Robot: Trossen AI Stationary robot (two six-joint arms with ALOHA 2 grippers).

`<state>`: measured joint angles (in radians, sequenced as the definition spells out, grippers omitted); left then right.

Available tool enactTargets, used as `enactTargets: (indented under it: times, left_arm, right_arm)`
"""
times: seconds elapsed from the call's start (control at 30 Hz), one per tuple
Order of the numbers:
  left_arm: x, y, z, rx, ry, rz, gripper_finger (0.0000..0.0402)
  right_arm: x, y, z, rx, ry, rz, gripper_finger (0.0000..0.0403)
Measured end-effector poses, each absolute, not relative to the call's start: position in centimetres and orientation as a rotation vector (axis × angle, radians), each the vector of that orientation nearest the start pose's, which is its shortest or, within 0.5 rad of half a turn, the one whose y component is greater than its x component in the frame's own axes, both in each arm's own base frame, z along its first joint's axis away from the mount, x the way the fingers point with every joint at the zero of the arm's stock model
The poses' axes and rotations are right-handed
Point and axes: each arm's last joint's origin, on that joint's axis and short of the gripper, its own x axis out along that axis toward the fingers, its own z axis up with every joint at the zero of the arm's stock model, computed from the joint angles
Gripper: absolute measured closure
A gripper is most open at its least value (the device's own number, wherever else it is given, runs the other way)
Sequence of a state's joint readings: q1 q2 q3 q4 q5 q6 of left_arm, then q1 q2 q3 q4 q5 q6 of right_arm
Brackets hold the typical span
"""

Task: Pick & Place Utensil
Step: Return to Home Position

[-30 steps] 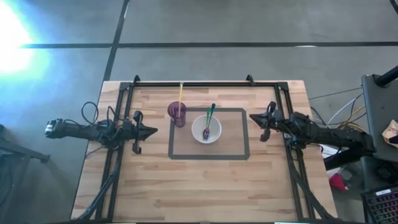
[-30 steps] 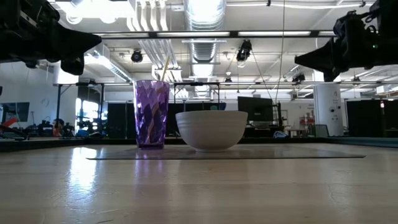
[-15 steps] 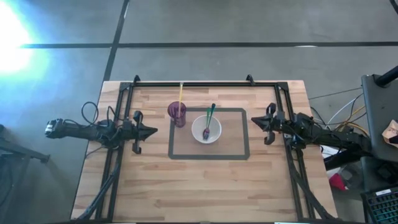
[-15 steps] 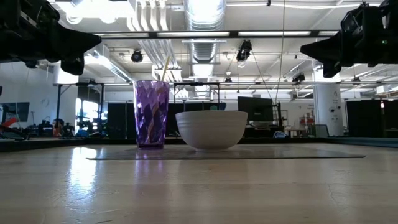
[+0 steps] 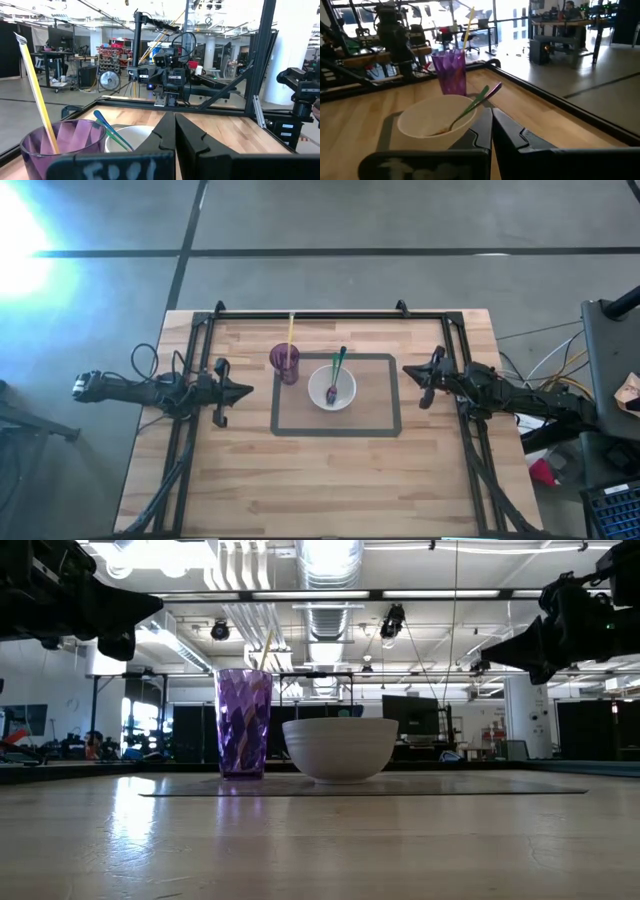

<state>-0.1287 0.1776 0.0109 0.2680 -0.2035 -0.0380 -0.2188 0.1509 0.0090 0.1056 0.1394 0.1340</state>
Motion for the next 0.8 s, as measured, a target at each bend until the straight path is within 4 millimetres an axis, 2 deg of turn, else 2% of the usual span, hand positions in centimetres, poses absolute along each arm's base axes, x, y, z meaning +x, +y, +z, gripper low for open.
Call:
enactTargets:
  times: [0.3, 0.8]
  left_arm:
    - [10.72, -0.80, 17.84, -0.048, -0.101, 0.074, 0.0401]
    - [10.72, -0.80, 17.84, -0.047, -0.101, 0.074, 0.0401]
  right_arm:
    - [10.25, -2.69, 15.71, 0.127, 0.091, -0.364, 0.0394]
    - [10.27, -2.68, 15.69, 0.101, 0.098, -0.358, 0.0394]
